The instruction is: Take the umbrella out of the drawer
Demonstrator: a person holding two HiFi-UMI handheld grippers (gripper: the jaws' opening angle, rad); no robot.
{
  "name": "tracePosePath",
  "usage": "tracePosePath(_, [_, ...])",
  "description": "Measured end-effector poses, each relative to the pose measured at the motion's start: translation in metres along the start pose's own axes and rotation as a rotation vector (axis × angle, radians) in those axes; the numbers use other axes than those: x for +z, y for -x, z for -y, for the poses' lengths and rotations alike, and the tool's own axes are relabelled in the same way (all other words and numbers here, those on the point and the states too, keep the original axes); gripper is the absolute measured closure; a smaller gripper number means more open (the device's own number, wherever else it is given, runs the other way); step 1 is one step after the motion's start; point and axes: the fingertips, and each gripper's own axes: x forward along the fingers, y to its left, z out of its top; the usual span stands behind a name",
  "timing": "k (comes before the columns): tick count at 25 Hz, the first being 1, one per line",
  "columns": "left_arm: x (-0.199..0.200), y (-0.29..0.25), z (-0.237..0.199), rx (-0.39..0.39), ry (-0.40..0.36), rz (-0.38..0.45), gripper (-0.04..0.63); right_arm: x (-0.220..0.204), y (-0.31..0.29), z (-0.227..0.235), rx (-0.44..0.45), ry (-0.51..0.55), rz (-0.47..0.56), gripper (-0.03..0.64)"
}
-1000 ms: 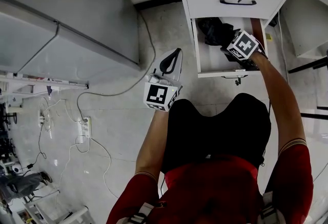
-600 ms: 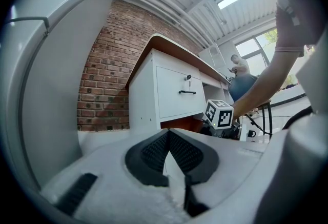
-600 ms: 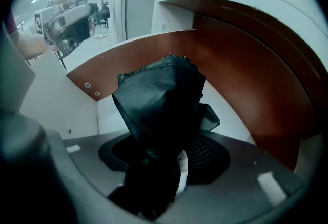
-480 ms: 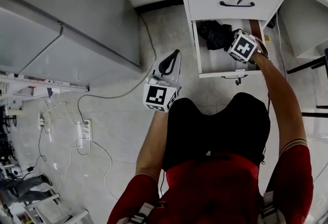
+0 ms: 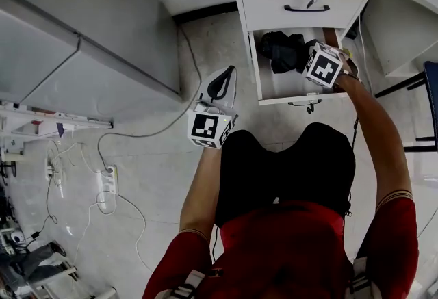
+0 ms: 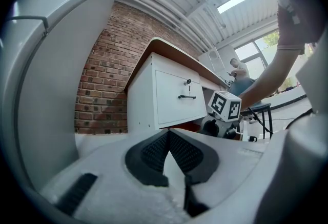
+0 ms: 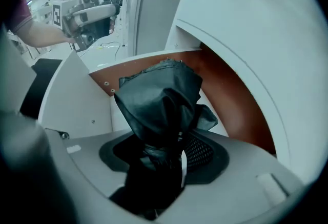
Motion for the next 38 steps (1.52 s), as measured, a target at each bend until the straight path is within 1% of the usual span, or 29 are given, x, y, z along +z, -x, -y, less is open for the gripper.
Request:
tracePosePath(4, [0.007, -0.004, 0.006, -0.013, -0.007, 0.011, 0.591, 0.005, 0.016, -0.006, 0.009, 0.037, 0.002, 0.359])
tracePosePath(11, [0.015, -0.008, 0.012, -0.02, -0.017, 0.021, 0.591, 0.008, 0.036, -0.016, 0.013, 0.041, 0.031, 0.359])
tracePosePath(16, [0.022, -0.012, 0.016, -0.027, -0.028, 0.026, 0.591, 0.01, 0.064, -0.019, 0.0, 0.022, 0.108, 0.359])
tracePosePath(20, [0.029, -0.016, 0.025, -0.037, -0.043, 0.032, 0.591, 0.007, 0.09, -0.024, -0.036, 0.052, 0.168, 0.362])
tracePosePath(27, [0.04, -0.024, 0.03, -0.033, -0.06, 0.029, 0.591, 0.014, 0.131, -0.022, -0.074, 0.059, 0.298, 0.362])
tracePosePath(29, [0.049, -0.026, 0.032, -0.036, -0.062, 0.027, 0.591, 0.018, 0.141, -0.024, -0.063, 0.045, 0.335, 0.362])
tracePosePath(32, [0.068, -0.027, 0.037, -0.044, -0.061, 0.027, 0.591, 0.024, 0.16, -0.029, -0.043, -0.007, 0.405, 0.362])
tracePosePath(38, [0.115, -0.019, 0.06, -0.058, -0.022, 0.014, 0.591, 0.034, 0.211, -0.05, 0.0, -0.132, 0.549, 0.362])
